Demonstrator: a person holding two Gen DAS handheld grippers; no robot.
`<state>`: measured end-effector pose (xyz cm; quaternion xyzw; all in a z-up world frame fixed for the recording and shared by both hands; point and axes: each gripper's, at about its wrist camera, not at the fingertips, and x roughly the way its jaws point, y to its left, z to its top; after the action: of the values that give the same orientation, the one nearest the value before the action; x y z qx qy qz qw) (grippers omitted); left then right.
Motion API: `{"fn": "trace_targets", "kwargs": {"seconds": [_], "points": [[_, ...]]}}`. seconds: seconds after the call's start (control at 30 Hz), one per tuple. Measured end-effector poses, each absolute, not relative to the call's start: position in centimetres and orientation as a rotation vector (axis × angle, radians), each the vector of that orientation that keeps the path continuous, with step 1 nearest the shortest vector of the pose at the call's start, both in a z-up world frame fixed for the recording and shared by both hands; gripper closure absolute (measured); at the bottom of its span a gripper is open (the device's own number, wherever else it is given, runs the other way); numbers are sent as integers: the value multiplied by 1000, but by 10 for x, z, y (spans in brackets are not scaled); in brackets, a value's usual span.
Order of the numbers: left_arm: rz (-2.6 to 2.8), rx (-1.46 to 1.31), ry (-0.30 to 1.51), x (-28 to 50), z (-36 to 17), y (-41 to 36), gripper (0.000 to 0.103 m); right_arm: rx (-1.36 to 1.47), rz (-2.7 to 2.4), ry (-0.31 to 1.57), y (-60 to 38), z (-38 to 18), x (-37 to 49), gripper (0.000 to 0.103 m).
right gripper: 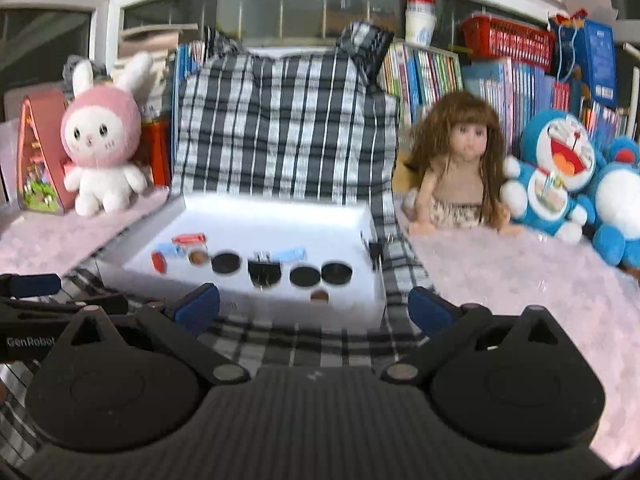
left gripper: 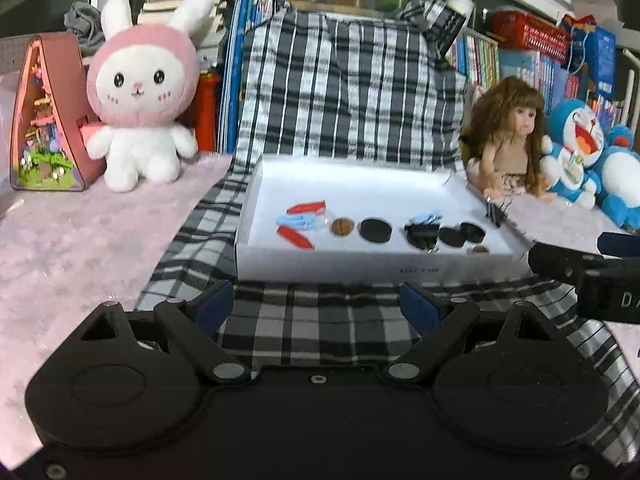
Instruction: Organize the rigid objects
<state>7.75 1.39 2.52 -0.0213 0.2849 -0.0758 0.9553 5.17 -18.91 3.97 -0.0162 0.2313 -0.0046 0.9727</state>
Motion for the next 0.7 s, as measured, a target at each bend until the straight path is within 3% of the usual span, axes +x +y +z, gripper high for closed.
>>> {"fn": "trace_targets", "kwargs": {"seconds": [0.7], "points": [[-95,21,696,109,-9,0,13,-6,-10,586,-190,-7,78,0]]}}
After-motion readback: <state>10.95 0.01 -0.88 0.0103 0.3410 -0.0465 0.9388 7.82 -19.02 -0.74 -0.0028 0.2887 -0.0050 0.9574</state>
